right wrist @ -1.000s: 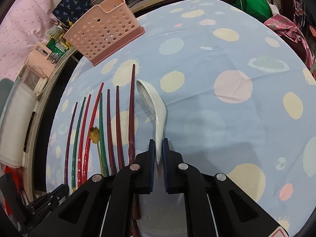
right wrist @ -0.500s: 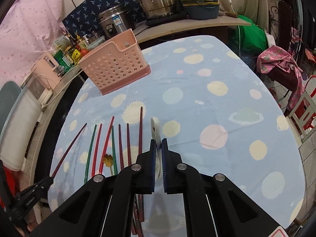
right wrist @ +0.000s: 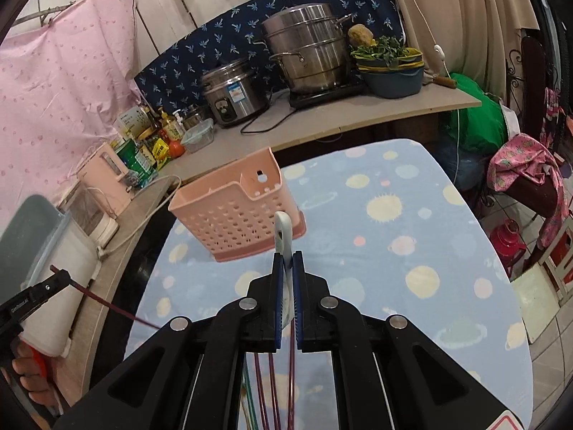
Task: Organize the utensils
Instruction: 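Lift both held utensils and carry them over the pink basket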
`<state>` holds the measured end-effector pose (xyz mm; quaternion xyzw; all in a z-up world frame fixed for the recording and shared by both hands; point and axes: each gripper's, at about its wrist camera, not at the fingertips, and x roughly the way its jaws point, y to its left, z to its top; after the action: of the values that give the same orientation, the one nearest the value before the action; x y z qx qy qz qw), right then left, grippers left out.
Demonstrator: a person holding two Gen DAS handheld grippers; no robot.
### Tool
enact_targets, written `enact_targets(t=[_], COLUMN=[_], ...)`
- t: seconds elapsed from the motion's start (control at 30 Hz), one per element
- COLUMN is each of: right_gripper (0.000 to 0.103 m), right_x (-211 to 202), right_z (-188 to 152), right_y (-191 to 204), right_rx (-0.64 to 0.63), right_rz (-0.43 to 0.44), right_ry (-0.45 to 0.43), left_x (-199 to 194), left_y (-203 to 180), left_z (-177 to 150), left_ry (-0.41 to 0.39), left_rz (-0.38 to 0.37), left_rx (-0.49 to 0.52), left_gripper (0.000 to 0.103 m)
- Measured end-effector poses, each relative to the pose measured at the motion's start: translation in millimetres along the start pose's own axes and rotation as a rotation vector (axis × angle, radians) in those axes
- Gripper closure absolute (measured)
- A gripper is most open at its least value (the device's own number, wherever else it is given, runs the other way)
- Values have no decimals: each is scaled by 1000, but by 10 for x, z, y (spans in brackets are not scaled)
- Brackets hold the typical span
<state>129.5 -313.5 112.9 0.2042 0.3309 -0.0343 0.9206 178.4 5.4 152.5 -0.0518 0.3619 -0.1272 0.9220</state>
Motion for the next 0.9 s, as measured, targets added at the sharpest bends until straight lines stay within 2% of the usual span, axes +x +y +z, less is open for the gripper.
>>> enact_targets(t=[0.23,0.47,0.67,0.9], right_gripper=[97,97,97,97], right_x=[392,867,1243,1603], right_z=[608,1000,1139,1083], right_y=[171,293,325,287], right_rx=[0,-14,-13,-12], right_rz=[23,6,1,-17], right_ry=[-48,-57,-28,26], left_x=[5,27,400,930], left_y=[-203,-380,-399,-336], left_z=[757,1386,1654,1631], left_ry=[-120,-244,-250,-197], left_rz=[-34,-66,-70,-38], left_rx=[8,-2,-17,-13], left_gripper=[96,96,96,96])
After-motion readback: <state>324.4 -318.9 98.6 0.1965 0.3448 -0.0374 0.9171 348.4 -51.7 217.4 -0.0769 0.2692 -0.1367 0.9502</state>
